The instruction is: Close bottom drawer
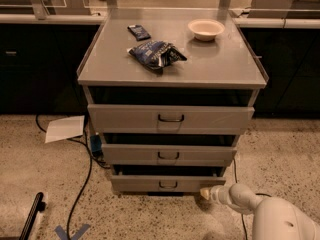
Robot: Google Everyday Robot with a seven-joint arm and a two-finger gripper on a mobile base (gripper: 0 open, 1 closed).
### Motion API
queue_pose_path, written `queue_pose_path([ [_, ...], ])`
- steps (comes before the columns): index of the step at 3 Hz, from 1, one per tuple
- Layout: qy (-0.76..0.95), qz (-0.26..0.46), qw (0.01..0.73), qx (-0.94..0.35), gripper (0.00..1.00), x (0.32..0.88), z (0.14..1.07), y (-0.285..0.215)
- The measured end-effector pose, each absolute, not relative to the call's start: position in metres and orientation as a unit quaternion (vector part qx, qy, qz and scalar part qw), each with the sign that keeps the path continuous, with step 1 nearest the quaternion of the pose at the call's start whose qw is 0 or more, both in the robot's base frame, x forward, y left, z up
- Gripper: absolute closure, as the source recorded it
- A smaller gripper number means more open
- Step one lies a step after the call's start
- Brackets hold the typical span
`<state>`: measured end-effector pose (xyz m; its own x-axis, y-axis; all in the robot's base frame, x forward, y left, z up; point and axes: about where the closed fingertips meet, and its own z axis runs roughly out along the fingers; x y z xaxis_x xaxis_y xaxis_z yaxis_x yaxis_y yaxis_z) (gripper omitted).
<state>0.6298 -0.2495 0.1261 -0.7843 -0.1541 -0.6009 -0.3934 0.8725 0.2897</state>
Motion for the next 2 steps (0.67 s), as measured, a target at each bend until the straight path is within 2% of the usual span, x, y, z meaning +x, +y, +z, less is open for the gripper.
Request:
queue_pose_path([
  [2, 0.916, 0.195, 0.323, -0.138, 1.0, 0.651, 0.116, -0.249],
])
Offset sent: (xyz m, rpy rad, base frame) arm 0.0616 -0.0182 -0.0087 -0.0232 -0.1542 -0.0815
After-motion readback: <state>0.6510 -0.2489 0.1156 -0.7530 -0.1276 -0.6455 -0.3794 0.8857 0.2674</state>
